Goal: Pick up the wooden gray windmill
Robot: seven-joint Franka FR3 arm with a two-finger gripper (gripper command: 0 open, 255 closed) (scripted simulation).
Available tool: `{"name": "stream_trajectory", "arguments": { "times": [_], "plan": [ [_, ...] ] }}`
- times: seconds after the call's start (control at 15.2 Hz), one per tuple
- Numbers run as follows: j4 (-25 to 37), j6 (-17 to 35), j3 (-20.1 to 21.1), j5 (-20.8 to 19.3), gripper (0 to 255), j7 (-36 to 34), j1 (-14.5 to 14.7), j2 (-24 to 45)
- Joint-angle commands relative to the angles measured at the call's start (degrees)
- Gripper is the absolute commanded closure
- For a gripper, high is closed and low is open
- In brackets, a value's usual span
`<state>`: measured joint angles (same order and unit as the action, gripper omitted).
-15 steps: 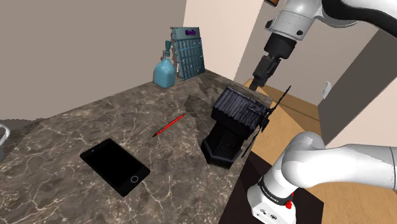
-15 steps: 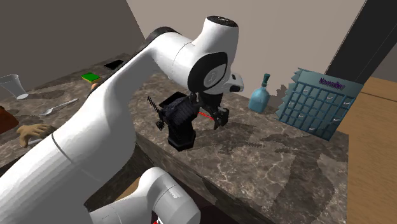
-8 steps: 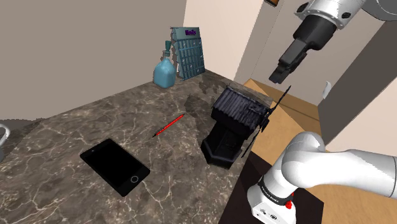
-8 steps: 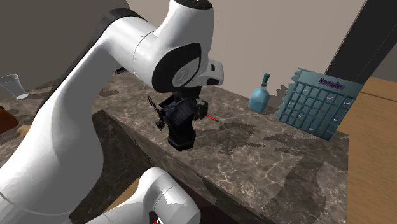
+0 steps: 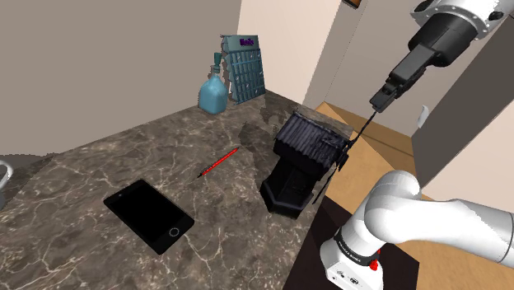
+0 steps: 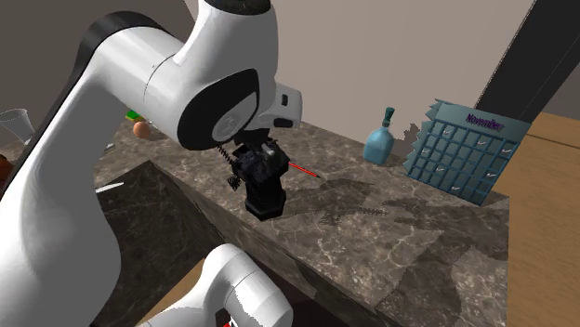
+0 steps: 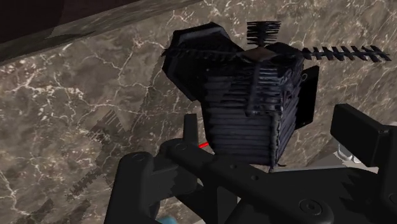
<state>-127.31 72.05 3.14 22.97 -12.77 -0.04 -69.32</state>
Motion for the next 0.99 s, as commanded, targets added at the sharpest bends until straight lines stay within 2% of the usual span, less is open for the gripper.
{"name": "stream_trajectory", "arguments": {
  "times": [0.0,0.13,0.26,0.33,0.92],
  "plan": [
    [-2.01,0.72,0.06,0.05,0,0.34,-0.07,-1.24],
    [-4.75,1.71,0.22,0.14,0,0.8,-0.16,-2.91],
    [-4.75,1.71,0.22,0.14,0,0.8,-0.16,-2.91],
    [-4.85,1.73,0.19,0.11,255,0.85,-0.16,-2.97],
    [-4.75,1.71,0.22,0.14,255,0.8,-0.16,-2.91]
  ]
}}
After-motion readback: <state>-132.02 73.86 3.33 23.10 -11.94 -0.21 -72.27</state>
